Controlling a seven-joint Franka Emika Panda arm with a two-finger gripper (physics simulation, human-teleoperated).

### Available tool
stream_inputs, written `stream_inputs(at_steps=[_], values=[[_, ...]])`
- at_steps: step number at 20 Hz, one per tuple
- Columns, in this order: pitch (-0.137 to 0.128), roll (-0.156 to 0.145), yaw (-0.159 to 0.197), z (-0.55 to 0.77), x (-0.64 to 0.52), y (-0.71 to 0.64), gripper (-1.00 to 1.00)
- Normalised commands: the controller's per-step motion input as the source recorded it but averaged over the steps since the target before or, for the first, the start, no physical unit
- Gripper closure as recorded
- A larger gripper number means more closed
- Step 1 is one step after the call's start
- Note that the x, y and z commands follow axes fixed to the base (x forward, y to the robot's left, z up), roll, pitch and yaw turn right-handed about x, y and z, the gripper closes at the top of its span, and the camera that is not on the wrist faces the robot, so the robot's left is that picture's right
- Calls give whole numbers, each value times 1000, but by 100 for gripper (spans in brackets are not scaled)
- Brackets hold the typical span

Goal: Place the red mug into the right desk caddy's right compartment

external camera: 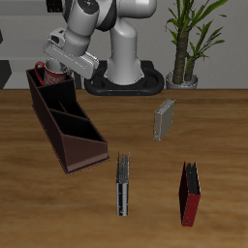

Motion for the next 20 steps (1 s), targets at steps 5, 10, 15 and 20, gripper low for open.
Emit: stream_inputs(at_steps=[5,10,15,20], values=[[51,14,-72,-141,29,60,100],[62,-23,-77,-50,44,-71,-100],[11,2,-27,8,39,-64,-100],[4,-7,-9,35,10,-15,-100]])
